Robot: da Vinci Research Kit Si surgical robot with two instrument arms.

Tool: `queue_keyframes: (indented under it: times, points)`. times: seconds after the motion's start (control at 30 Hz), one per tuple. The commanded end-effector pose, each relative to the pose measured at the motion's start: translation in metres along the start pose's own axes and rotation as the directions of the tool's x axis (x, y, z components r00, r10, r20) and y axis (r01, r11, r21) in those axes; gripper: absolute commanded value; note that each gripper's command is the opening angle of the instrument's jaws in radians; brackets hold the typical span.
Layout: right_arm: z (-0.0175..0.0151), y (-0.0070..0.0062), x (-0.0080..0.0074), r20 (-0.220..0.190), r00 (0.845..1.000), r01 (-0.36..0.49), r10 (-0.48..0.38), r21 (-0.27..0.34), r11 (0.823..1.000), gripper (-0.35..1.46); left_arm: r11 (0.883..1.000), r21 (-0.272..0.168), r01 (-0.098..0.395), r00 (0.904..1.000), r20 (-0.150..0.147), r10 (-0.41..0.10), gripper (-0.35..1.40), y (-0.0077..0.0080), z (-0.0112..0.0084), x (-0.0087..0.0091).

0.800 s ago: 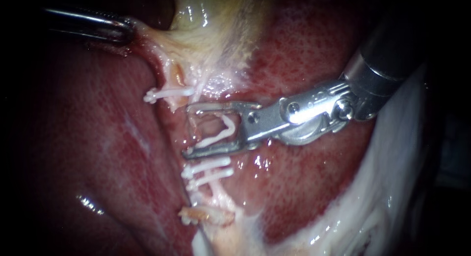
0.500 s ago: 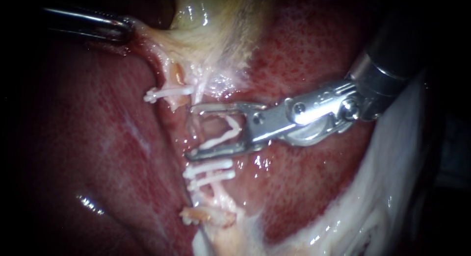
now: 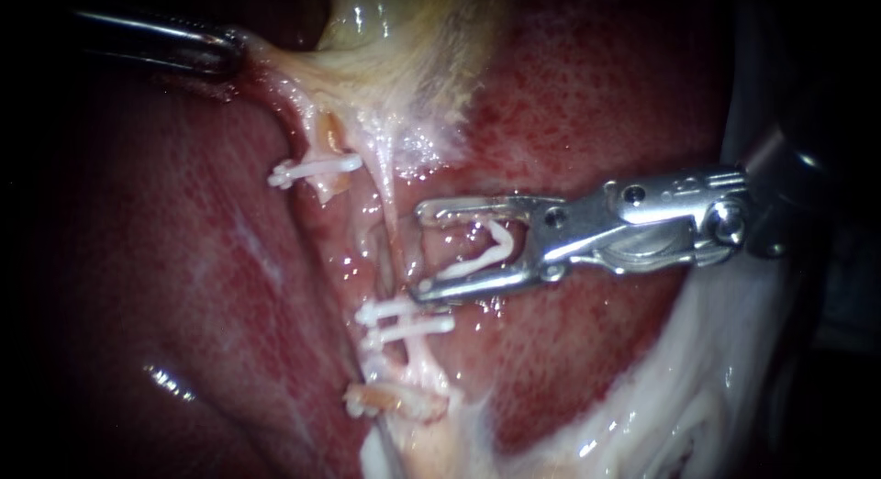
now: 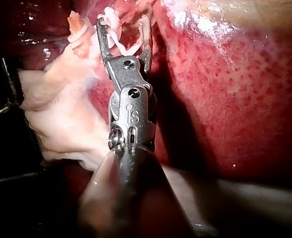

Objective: Clipping third clip right tube

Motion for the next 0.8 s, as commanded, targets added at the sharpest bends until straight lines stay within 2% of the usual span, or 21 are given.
queue_keyframes:
  times: [0.03, 0.17, 0.3, 0.57, 0.67, 0.8]
  points:
    - [0.0003, 0.0004, -0.0002, 0.003, 1.0, -0.011, 0.011, 0.006, 1.0, 0.5, 1.0, 0.0, 0.0, 1.0, 0.0, 0.0, -0.35, 0.0, 0.0, 0.0]
    - [0.0017, 0.0018, -0.0005, -0.005, 0.999, -0.042, 0.042, 0.024, 0.999, 0.5, 1.0, 0.0, 0.0, 1.0, 0.0, 0.0, -0.35, 0.0001, 0.0, 0.0]
    - [0.0031, 0.0024, 0.0001, -0.062, 0.993, -0.098, 0.102, 0.067, 0.993, 0.5, 1.0, 0.0, 0.0, 1.0, 0.0, 0.0, -0.35, 0.0001, 0.0, 0.0]
    - [0.0047, 0.0021, 0.0021, -0.147, 0.974, -0.15, 0.171, 0.139, 0.979, 0.5, 1.0, 0.0, 0.0, 1.0, 0.0, 0.0, -0.35, 0.0001, 0.0, 0.0001]
    - [0.0043, 0.0019, 0.003, -0.17, 0.969, -0.155, 0.182, 0.16, 0.975, 0.5, 1.0, 0.0, 0.0, 1.0, 0.0, 0.0, -0.35, 0.0001, 0.0, 0.0001]
    - [0.003, 0.001, 0.0048, -0.203, 0.957, -0.17, 0.206, 0.183, 0.968, 0.5, 1.0, 0.0, 0.0, 1.0, 0.0, 0.0, -0.35, 0.0001, 0.0, 0.0001]
